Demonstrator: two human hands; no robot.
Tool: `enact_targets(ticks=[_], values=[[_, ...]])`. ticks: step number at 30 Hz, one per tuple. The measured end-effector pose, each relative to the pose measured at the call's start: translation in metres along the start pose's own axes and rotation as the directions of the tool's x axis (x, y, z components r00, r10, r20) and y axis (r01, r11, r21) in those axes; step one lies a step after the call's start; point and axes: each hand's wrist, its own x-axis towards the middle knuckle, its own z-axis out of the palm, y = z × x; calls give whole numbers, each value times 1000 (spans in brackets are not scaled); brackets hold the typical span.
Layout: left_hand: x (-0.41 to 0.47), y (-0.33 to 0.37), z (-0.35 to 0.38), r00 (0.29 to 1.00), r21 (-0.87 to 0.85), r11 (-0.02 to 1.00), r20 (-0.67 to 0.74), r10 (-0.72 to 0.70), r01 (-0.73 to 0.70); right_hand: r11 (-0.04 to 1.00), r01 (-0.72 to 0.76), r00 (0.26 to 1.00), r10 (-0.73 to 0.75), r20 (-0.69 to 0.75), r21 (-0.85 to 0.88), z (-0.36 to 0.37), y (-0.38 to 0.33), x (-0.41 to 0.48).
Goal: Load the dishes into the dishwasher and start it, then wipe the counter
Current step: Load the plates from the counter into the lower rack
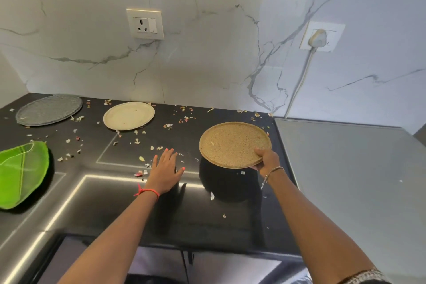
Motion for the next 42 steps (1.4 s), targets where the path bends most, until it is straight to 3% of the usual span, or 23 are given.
enact_targets(ticks=[4,17,28,42], values=[[-44,13,4,998,16,1000,-63,15,-14,1000,6,1000,-6,6,29,-26,11,-33],[-183,40,4,997,6,1000,-79,0,0,1000,16,1000,-16,-10,14,-101,47,-140],[-324,65,41,1000,-38,999,-12,-20,20,995,35,999,-36,15,90,-180,127,-234],[-471,102,77,999,-9,1000,49,-14,14,1000,-19,1000,19,-2,17,-306,196,-332]])
